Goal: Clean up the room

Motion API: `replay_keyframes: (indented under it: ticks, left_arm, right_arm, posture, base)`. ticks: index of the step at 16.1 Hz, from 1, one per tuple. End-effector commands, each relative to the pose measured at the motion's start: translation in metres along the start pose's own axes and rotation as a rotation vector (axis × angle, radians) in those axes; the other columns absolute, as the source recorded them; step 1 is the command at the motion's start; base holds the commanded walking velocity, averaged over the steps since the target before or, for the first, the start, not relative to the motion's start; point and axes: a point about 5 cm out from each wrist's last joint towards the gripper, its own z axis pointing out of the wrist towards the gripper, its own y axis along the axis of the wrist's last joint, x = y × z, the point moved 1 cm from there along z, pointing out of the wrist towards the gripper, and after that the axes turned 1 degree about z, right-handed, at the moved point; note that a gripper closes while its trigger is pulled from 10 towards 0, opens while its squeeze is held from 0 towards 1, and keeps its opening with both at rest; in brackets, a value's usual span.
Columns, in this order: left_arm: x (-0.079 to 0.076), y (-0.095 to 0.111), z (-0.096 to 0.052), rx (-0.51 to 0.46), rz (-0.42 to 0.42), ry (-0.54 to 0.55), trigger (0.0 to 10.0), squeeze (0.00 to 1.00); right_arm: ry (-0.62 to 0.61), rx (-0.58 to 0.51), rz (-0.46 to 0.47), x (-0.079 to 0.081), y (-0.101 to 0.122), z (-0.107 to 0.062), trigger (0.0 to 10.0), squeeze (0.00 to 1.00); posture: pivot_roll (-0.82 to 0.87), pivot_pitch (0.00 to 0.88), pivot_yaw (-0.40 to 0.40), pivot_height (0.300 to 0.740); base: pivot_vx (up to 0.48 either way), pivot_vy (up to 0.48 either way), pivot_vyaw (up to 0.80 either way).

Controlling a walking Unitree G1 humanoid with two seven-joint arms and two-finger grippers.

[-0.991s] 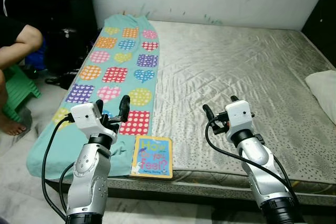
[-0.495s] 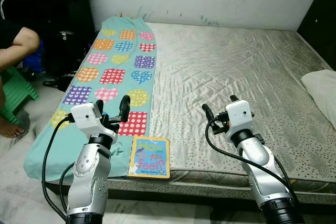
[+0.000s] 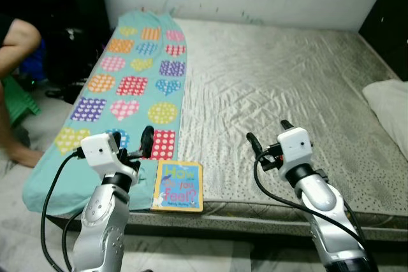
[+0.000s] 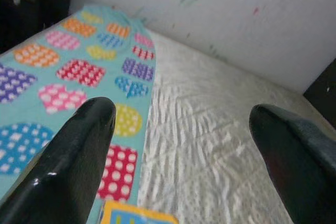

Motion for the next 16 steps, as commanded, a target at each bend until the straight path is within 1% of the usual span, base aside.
replay_keyframes:
  ticks: [1,3,6,7,8,9,12,15,16]
  left_arm:
    - [-0.007,0.005,0.001,-0.002,0.008,-0.028,10.0,0.00]
    - [-0.010,0.008,0.000,-0.012,0.017,-0.042,10.0,0.00]
    - [-0.015,0.015,-0.002,-0.023,0.016,-0.060,10.0,0.00]
    - [-0.014,0.015,-0.003,-0.016,0.021,-0.069,10.0,0.00]
    - [-0.010,0.015,-0.003,-0.005,0.027,-0.069,10.0,0.00]
    - [-0.010,0.017,-0.001,-0.005,0.032,-0.074,10.0,0.00]
    - [-0.012,0.017,0.003,-0.002,0.031,-0.077,10.0,0.00]
    - [-0.020,0.016,0.004,0.000,0.017,-0.096,10.0,0.00]
    - [-0.020,0.015,0.007,0.003,0.020,-0.104,10.0,0.00]
  right_arm:
    - [-0.006,0.002,-0.008,-0.004,0.003,-0.002,10.0,0.00]
    - [-0.014,0.013,-0.013,-0.006,0.002,-0.004,10.0,0.00]
    - [-0.015,0.026,-0.016,-0.010,0.001,-0.002,10.0,0.00]
    - [-0.018,0.026,-0.015,-0.009,0.001,-0.002,10.0,0.00]
    - [-0.033,0.021,-0.012,-0.008,0.003,-0.001,10.0,0.00]
    - [-0.044,0.007,-0.016,-0.010,0.008,0.001,10.0,0.00]
    - [-0.044,0.007,-0.038,-0.015,0.009,0.004,10.0,0.00]
    - [-0.065,0.002,-0.049,-0.022,0.010,0.009,10.0,0.00]
    - [-0.073,-0.001,-0.046,-0.023,0.010,0.011,10.0,0.00]
  posture:
    - [-0.10,0.146,-0.046,0.740]
    - [-0.09,0.157,-0.057,0.740]
    - [-0.06,0.169,-0.037,0.740]
    - [-0.06,0.169,-0.027,0.740]
    - [-0.07,0.169,-0.021,0.740]
    - [-0.07,0.175,-0.024,0.740]
    - [-0.08,0.182,-0.040,0.740]
    - [-0.08,0.165,-0.030,0.740]
    - [-0.08,0.153,-0.024,0.740]
  base:
    - [0.000,0.000,0.00]
    - [0.000,0.000,0.00]
    - [0.000,0.000,0.00]
    - [0.000,0.000,0.00]
    - [0.000,0.000,0.00]
    - [0.000,0.000,0.00]
    - [0.269,0.000,0.00]
    - [0.276,0.000,0.00]
    - [0.277,0.000,0.00]
